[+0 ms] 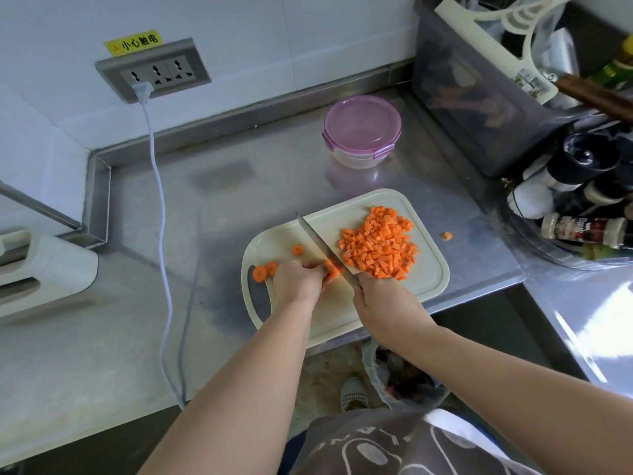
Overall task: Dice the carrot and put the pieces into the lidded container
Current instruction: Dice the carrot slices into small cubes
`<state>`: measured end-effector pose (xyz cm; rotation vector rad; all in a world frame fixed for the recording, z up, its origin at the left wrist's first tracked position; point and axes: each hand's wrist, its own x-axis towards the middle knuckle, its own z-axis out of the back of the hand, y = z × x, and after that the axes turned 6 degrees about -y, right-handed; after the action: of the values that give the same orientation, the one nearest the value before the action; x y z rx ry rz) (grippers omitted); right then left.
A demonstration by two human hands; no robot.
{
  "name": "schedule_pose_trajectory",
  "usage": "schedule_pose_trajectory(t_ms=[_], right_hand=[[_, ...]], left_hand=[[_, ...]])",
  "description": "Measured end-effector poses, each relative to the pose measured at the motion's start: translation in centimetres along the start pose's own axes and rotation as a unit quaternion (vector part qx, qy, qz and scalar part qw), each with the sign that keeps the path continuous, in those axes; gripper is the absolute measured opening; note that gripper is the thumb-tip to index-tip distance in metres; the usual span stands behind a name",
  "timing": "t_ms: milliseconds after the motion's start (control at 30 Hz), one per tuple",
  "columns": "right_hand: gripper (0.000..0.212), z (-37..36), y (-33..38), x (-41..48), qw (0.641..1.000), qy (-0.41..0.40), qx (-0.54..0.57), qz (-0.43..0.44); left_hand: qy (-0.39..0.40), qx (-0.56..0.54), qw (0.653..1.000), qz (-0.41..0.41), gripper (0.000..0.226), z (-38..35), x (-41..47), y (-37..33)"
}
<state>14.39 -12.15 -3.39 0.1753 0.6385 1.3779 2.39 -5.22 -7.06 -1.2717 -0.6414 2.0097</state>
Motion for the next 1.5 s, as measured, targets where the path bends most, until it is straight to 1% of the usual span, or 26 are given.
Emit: schedule_pose_trajectory(t_ms=[100,300,433,633,800,900,1033,1133,1267,1333,1400,1500], right_hand=[[0.021,-0.1,0.0,0.0,1.000,-0.002,-0.006,0.000],[0.017,-0.6,0.2,0.4,0.999,0.014,-0.044,-0.010],[0.018,-1.0,0.1,0.8,0.998,0.025,-0.064,-0.003],[0.021,-0.9,0.1,0.5,0.997,0.032,-0.069,0.001],[0.020,-1.2,0.0,1.0,0.997,0.053,-0.050,-0.036],[0.020,-1.3,0.0,1.2,0.996,0.057,-0.067,-0.032],[0.021,-1.2,-0.2,1.1,0.998,0.040,-0.041,-0.037],[0.022,-1.0,-0.1,0.7,0.999,0.017,-0.012,-0.028],[0.024,-0.8,0.3,0.1,1.000,-0.003,-0.009,-0.001],[0.024,-0.9,0.5,0.0,1.000,-0.007,-0.013,0.001],[0.023,-1.0,0.6,0.0,1.000,-0.005,-0.021,-0.005],[0.022,-1.2,0.6,0.0,0.999,0.003,-0.040,-0.009]], left_hand=[[-0.002,0.010,1.000,-0.003,0.018,0.1,-0.1,0.0],[-0.002,0.012,1.000,-0.005,0.012,0.1,-0.2,-0.1],[0.004,0.004,1.000,-0.003,0.015,0.1,0.1,0.0],[0.011,0.008,1.000,-0.001,0.012,0.0,0.9,0.5],[-0.006,0.045,0.998,-0.040,0.010,0.1,0.5,0.5],[-0.014,0.039,0.998,-0.049,0.015,0.1,0.3,0.5],[-0.010,0.025,0.999,-0.044,0.019,0.1,0.3,0.7],[-0.001,0.013,0.999,-0.033,0.017,0.2,0.2,0.7],[0.004,-0.025,1.000,-0.004,0.032,0.3,0.3,0.7],[0.001,-0.028,1.000,0.003,0.036,0.2,0.5,0.7],[0.003,-0.032,0.999,0.004,0.035,0.2,0.6,0.9],[0.010,-0.022,1.000,-0.005,0.024,0.2,0.7,1.0]])
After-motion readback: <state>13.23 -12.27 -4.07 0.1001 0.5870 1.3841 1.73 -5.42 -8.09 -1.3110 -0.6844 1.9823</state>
